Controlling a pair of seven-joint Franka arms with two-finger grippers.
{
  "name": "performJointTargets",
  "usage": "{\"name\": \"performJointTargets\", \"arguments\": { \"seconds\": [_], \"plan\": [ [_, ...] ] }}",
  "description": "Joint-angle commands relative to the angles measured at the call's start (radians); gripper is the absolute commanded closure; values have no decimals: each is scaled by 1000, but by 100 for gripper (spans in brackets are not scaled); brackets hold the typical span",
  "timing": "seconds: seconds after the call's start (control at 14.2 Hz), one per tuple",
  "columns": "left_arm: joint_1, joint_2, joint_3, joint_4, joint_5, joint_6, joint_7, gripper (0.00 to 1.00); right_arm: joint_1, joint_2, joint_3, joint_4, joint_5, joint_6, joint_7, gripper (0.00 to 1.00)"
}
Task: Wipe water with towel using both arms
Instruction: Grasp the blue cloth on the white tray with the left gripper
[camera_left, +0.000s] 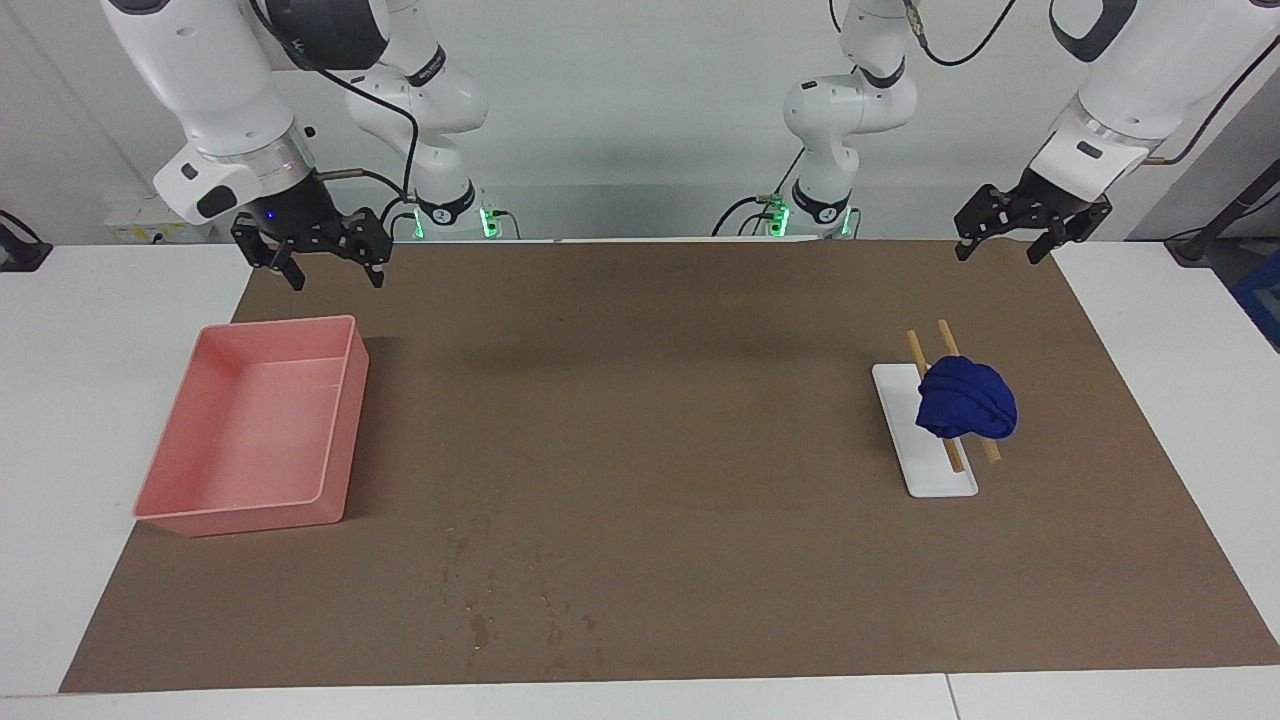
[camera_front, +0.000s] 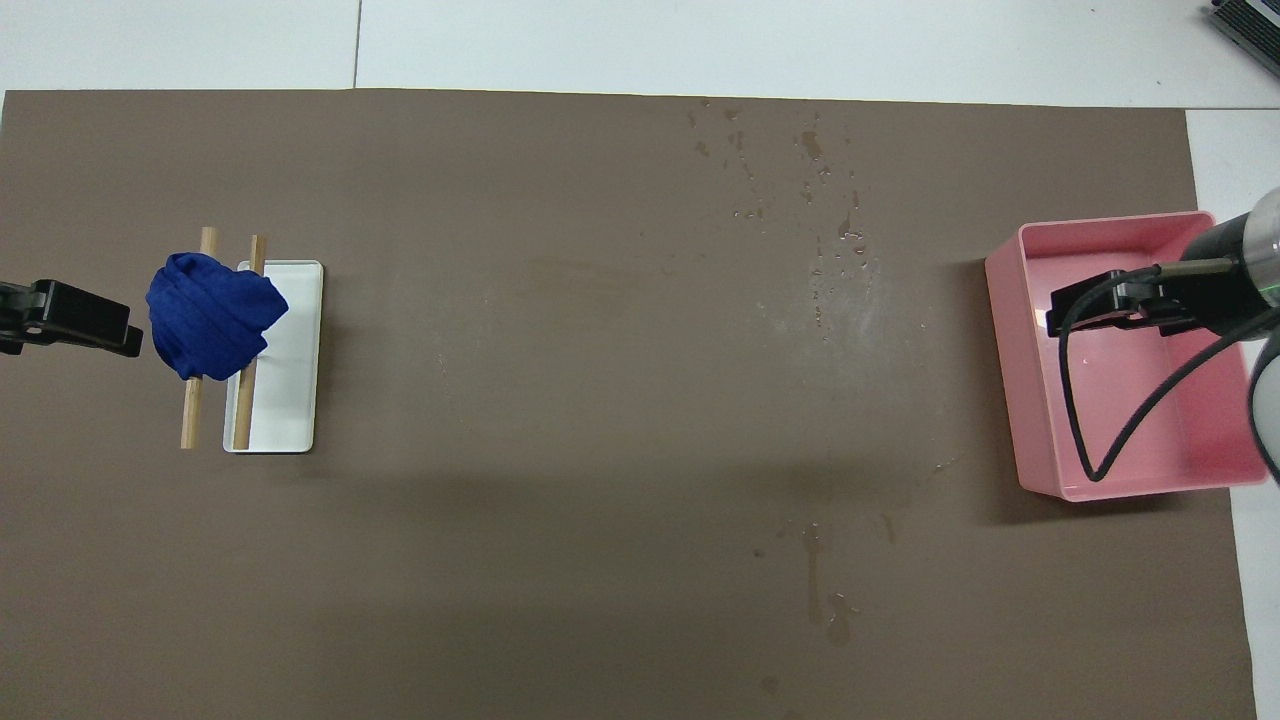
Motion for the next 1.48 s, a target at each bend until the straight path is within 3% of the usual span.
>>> {"name": "performJointTargets", "arguments": {
  "seconds": [0.0, 0.14, 0.35, 0.49, 0.71, 0.92, 1.27, 1.41],
  "plan": [
    [2, -18, -7, -37, 4, 21, 3, 0, -9, -22, 4, -25, 7, 0, 11, 0],
    [5, -29, -7, -77, 5, 91, 5, 0, -9, -22, 4, -25, 5, 2, 11, 0],
    [-4, -75, -9, -245, 117, 345, 3, 0, -9, -22, 4, -25, 7, 0, 9, 0],
    [-4, -31, -9, -261, 162, 441, -15, 0, -9, -22, 4, -25, 7, 0, 9, 0],
    [-27, 96, -10, -259, 242, 573, -136, 0, -9, -22, 4, -25, 7, 0, 9, 0],
    [-33, 132, -10, -320, 251, 659, -228, 0, -9, -22, 4, -29, 11, 0, 7, 0],
    [-35, 83, -10, -457, 323, 691, -262, 1, -9, -27, 4, -32, 14, 2, 4, 0],
    [-35, 84, -10, -447, 323, 668, -291, 14, -9, -27, 4, -34, 14, 2, 4, 0]
  ]
}}
